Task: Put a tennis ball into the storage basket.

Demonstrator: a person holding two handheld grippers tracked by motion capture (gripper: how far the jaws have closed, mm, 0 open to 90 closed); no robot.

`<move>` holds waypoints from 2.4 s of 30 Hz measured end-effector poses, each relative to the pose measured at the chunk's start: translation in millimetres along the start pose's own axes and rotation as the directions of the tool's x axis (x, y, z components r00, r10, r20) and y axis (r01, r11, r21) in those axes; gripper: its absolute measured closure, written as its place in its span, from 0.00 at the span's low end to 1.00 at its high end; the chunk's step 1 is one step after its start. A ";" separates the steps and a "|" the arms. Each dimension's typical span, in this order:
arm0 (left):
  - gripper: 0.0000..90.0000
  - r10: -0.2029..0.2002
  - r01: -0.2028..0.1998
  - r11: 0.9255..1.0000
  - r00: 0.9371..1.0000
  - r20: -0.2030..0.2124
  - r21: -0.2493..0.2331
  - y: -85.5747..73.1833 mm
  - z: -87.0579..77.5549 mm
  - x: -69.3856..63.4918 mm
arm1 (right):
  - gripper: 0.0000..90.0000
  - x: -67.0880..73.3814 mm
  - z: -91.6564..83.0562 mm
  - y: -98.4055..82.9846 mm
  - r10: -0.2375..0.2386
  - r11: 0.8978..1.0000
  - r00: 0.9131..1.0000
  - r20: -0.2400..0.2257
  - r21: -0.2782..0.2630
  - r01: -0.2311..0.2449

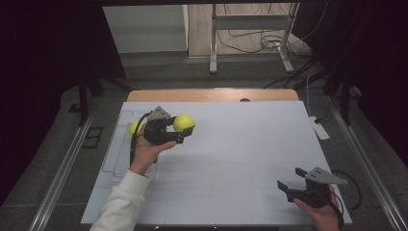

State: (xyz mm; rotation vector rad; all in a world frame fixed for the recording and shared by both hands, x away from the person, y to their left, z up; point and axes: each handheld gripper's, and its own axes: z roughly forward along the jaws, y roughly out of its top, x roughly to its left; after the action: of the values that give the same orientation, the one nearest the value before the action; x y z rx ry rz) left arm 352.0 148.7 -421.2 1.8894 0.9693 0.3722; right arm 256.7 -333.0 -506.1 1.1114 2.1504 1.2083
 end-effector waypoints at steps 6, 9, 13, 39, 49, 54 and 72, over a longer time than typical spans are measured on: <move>0.30 -0.014 0.014 1.000 1.000 -0.012 -0.003 -1.5 -3.0 5.8 | 0.16 -0.2 -0.1 -0.1 0.001 1.000 1.000 0.002 0.001 -0.001; 0.30 -0.018 0.018 1.000 1.000 -0.018 -0.005 -2.0 -4.7 7.5 | 0.16 0.0 -0.2 0.0 0.000 1.000 1.000 0.002 0.000 0.000; 0.30 -0.027 0.027 1.000 0.999 -0.035 -0.006 -3.6 -7.9 11.3 | 0.16 -0.1 0.0 -0.1 0.000 1.000 1.000 0.000 0.000 0.000; 0.30 -0.089 0.086 0.996 0.990 -0.108 -0.030 -16.1 -39.1 34.2 | 0.16 -0.2 0.0 0.2 0.001 1.000 1.000 0.003 0.000 -0.001; 0.30 -0.111 0.107 0.994 0.984 -0.140 -0.039 -25.4 -55.6 41.7 | 0.16 0.8 1.9 1.5 -0.004 1.000 1.000 -0.007 -0.001 0.004; 0.30 -0.115 0.111 0.993 0.982 -0.147 -0.036 -28.5 -58.9 43.6 | 0.16 1.0 4.0 2.4 -0.007 1.000 1.000 -0.009 -0.001 0.007; 0.30 -0.154 0.147 0.988 0.972 -0.177 -0.054 -36.2 -75.5 55.9 | 0.16 1.2 7.6 3.8 -0.011 1.000 1.000 -0.019 0.003 0.011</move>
State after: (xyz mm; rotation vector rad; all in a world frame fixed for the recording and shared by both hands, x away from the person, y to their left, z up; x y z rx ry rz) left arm 324.8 245.6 -421.6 1.7546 1.2095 0.4749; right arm 262.9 -327.1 -506.8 1.0929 2.1706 1.2157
